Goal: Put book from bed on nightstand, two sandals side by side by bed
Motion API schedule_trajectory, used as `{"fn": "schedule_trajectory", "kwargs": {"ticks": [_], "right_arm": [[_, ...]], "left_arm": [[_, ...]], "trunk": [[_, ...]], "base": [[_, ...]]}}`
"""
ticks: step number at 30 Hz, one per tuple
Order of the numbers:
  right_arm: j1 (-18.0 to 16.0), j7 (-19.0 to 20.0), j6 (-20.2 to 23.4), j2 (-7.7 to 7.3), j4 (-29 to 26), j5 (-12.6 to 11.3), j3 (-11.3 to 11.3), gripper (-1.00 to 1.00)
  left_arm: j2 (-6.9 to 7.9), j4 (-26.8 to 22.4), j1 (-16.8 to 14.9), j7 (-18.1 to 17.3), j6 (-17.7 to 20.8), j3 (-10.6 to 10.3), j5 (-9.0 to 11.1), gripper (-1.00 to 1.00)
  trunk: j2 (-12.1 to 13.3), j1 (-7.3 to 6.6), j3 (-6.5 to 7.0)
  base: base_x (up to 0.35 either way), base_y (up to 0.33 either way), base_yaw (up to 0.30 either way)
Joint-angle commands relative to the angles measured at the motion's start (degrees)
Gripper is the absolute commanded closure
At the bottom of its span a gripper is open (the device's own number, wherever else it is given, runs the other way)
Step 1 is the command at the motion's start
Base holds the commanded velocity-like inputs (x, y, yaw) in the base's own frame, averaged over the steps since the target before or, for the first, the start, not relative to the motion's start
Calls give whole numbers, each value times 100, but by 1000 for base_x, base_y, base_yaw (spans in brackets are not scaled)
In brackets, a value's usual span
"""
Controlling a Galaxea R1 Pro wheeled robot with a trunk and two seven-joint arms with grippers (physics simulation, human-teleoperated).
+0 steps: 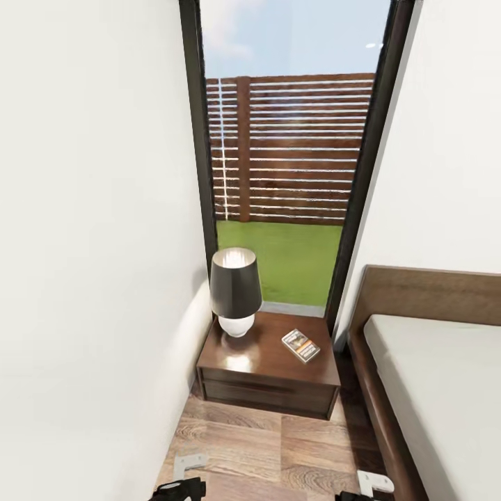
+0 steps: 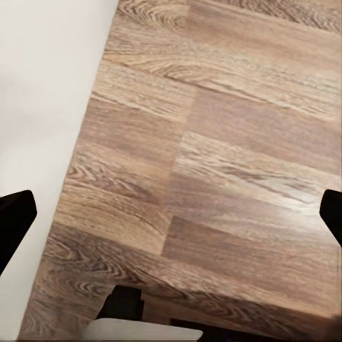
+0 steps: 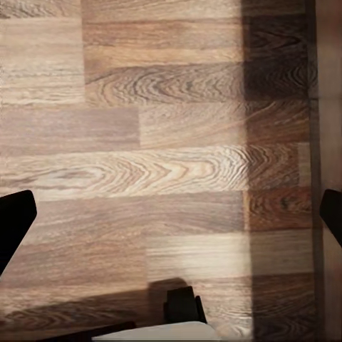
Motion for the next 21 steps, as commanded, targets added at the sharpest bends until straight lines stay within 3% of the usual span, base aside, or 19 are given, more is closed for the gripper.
{"fn": "schedule_trajectory", "kwargs": {"ticks": [1, 7, 21], "right_arm": [[0, 7, -36, 5, 19, -51, 48, -100], [23, 13, -56, 6, 19, -74, 49, -100], [29, 28, -31, -1, 10, -80, 49, -100]], "left_arm": [[1, -10, -2, 41, 30, -48, 38, -100], [-12, -3, 14, 37, 24, -48, 76, -100], [-17, -1, 28, -112, 25, -48, 89, -100]], "trunk": [[38, -22, 12], [278, -154, 120], [840, -462, 371]], "base": [[0, 0, -5], [0, 0, -99], [0, 0, -239]]}}
